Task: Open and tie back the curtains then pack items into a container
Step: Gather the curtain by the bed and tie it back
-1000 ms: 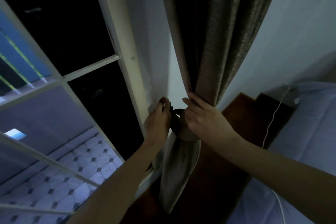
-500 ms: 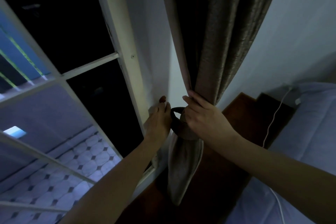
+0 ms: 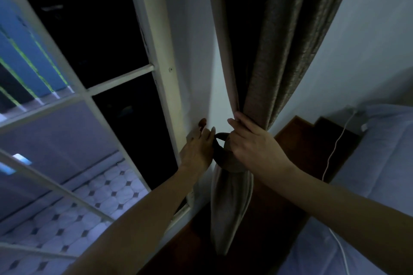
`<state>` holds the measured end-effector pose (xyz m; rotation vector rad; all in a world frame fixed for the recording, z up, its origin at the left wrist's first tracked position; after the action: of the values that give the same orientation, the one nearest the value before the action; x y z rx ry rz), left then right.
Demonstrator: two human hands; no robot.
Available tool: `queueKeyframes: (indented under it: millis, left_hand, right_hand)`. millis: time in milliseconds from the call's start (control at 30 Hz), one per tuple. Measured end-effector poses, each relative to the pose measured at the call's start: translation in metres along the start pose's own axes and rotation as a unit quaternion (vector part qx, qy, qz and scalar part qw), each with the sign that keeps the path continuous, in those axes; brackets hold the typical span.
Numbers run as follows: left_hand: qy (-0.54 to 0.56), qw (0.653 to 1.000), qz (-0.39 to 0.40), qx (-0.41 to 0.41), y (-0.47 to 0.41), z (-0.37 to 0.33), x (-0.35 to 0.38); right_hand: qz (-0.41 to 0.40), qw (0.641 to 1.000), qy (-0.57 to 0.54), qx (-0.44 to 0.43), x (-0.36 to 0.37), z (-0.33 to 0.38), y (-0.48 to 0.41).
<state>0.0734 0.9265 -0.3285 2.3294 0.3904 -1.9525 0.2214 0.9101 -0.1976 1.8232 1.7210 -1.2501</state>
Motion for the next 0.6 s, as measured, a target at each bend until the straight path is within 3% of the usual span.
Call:
queueKeyframes:
  millis: [267,400,467,533,600]
  left_hand:
    - [-0.064,0.996,0.060,0.013,-0.001,0.004,0.008]
    - [-0.017,0.998,0.052,-0.001,0.014,-0.003,-0.011]
    - [0.017,0.999,-0.005,0.035,0.028,-0.007,-0.028]
    - [0.061,0.989,-0.063,0.122,0.041,-0.013,-0.041]
    - [0.112,0.973,-0.060,0.190,0.047,-0.018,-0.044]
  right_hand:
    - [0.047,0.999,-0.009,0.013,-0.006,0.007,-0.005]
    - [0.051,0.998,-0.027,0.019,-0.010,0.009,-0.007]
    - [0.049,0.998,-0.022,0.023,-0.011,0.010,-0.002]
    - [0.048,0.999,-0.014,0.020,-0.010,0.010,0.003]
    - [0.062,0.998,-0.002,0.018,-0.007,0.012,0.005]
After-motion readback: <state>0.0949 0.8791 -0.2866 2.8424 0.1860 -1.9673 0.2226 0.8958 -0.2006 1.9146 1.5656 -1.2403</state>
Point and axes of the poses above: each hand's wrist, its own y-axis away from the middle knuckle, its own x-axis out of the palm, z = x × y, the point moved 4 cm from there along -y, towards the middle knuckle
